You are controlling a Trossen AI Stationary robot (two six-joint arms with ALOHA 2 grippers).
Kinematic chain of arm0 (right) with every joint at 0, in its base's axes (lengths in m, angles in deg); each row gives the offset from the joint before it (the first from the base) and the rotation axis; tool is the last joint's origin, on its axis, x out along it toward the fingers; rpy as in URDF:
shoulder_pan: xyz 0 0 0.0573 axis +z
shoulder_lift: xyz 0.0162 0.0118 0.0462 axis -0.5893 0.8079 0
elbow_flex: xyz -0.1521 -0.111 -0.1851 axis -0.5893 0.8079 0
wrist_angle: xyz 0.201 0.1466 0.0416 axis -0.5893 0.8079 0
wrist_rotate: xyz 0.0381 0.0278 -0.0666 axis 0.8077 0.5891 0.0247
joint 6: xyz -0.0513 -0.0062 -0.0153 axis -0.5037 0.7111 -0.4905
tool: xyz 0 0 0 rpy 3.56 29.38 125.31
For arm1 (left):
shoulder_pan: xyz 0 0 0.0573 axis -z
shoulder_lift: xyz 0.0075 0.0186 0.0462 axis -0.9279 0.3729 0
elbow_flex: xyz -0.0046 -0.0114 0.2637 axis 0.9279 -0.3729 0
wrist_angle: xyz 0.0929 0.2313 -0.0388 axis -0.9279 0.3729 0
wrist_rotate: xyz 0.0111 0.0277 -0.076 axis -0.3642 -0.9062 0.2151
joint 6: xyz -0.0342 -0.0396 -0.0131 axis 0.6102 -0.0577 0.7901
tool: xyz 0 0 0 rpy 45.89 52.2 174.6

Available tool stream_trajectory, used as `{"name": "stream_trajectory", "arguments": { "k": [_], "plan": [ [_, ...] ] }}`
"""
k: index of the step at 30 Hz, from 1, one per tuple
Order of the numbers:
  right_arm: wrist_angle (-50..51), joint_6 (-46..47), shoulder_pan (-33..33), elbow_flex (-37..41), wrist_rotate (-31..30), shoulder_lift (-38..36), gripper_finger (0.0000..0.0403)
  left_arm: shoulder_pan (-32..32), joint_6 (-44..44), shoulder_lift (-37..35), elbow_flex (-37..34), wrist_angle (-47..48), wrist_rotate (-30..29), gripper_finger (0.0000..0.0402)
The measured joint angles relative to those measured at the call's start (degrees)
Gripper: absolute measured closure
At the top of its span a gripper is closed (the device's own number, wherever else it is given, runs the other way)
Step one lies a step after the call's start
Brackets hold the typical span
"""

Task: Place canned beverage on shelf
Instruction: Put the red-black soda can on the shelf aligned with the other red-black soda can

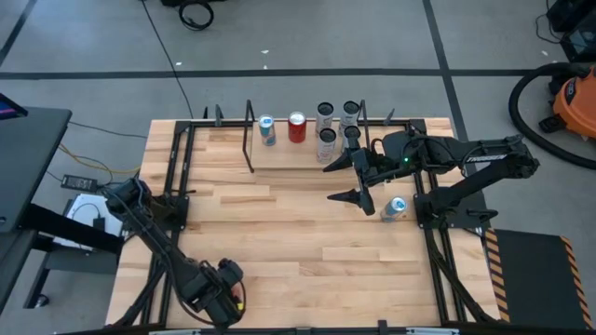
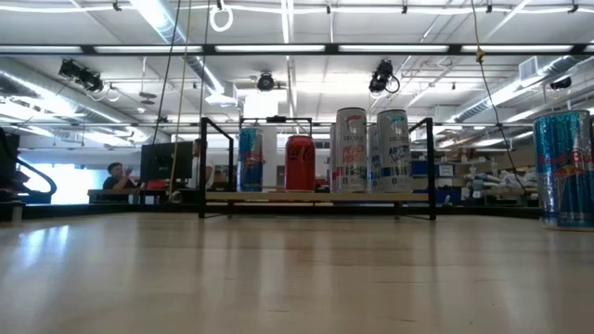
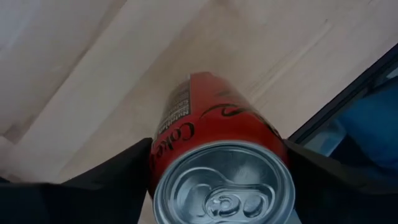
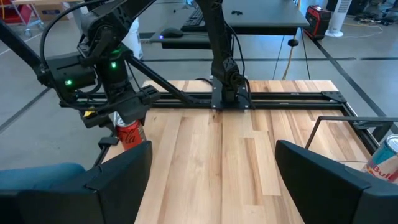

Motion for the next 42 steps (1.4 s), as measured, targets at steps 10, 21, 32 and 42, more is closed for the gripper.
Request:
{"name": "stream_trajectory", "arguments": {
  "k": [10,21,32,42],
  "plan": [
    [0.0,0.0,-0.02,0.0,0.0,0.0,0.0052,-2.44,-6.27,-0.02,0.02,-1.29,3.46,0.0102],
    [0.02,0.0,-0.01,0.0,0.0,0.0,0.0053,-9.02,-16.89,-0.44,0.02,-1.33,8.25,0.0094],
    [-5.06,-1.92,-1.67,0.02,-2.15,-0.02,0.0054,-18.5,-32.29,-0.46,0.02,-1.13,9.13,0.0092],
    [-6.93,-1.79,-2.51,0.02,-2.25,-0.02,0.0054,-28.5,-46.12,-0.52,4.24,3.36,9.61,0.0091]
  ]
}}
